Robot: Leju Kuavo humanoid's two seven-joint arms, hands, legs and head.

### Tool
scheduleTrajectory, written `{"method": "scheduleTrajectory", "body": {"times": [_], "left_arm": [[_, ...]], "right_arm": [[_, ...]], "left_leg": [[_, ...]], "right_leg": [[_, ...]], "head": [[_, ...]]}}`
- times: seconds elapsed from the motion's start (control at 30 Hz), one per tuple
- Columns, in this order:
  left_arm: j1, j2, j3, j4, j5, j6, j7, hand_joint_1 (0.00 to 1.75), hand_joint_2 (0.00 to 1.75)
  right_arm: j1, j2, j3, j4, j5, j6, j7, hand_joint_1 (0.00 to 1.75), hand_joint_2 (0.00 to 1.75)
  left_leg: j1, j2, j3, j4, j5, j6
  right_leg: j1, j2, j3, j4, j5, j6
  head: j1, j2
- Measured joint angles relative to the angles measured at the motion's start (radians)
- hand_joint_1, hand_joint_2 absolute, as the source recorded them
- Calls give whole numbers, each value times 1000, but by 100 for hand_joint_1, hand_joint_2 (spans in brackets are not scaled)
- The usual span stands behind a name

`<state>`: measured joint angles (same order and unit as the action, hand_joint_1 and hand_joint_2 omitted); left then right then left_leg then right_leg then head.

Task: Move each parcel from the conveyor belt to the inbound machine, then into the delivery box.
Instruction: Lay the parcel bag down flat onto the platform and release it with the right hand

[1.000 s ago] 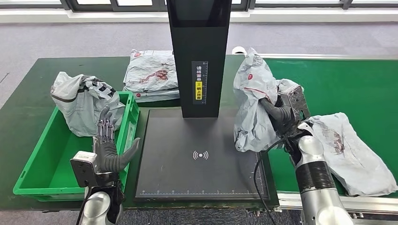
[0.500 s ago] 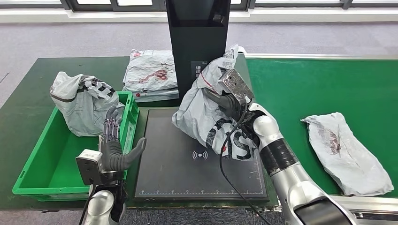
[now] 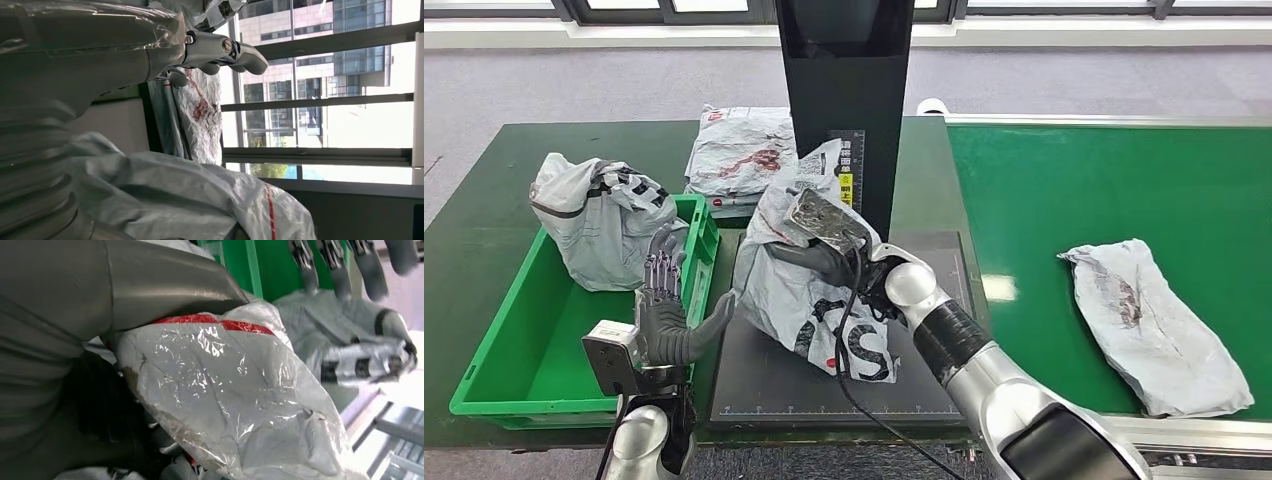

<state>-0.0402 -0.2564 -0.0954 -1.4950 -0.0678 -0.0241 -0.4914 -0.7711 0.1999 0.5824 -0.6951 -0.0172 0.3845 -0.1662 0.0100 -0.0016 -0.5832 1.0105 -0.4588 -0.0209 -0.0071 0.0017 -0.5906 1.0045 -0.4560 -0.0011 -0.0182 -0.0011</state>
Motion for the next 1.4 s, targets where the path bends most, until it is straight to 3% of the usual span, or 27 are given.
{"method": "scheduleTrajectory", "body": {"times": [0.03,0.07,0.23,0.37,0.83,0.93,1.1,1.23,1.4], "left_arm": [[0,0,0,0,2,3,-1,0,175],[1,0,0,0,4,6,-1,0,175],[7,5,4,-2,14,22,-2,0,175],[16,8,12,-8,16,22,-4,0,175],[23,8,28,-10,16,18,-4,0,175],[22,8,28,-10,13,15,-3,0,175],[21,9,39,-11,6,10,2,0,175],[41,8,66,-34,-1,10,6,0,175],[73,5,95,-83,-22,16,24,0,175]], "right_arm": [[0,3,9,6,1,-4,-1,10,175],[0,4,17,10,4,-11,-2,0,175],[1,5,68,21,36,-29,-7,0,175],[5,3,104,27,54,-21,-31,0,0],[32,-14,177,28,106,15,-51,0,0],[30,-19,208,28,177,20,-61,0,0],[-5,-60,323,28,401,-34,-71,0,0],[-13,-133,380,-9,624,-178,45,0,0],[82,-233,342,-191,971,-326,321,0,0]], "left_leg": [[0,0,0,0,0,0],[0,0,0,0,0,0],[0,0,0,0,0,0],[0,0,0,0,0,0],[0,0,0,0,0,0],[0,0,0,0,0,0],[0,0,0,0,0,0],[0,-1,0,0,0,0],[0,-2,0,1,-1,1]], "right_leg": [[0,0,0,0,0,0],[-1,0,0,0,0,0],[-2,0,0,0,0,0],[-2,0,0,0,0,0],[-1,0,0,0,0,0],[-1,0,0,0,0,0],[-1,0,0,0,0,0],[-2,-1,0,-1,0,0],[-1,-2,0,-1,0,0]], "head": [[0,0],[0,0],[0,0],[0,0],[0,0],[0,0],[0,0],[0,0],[0,0]]}}
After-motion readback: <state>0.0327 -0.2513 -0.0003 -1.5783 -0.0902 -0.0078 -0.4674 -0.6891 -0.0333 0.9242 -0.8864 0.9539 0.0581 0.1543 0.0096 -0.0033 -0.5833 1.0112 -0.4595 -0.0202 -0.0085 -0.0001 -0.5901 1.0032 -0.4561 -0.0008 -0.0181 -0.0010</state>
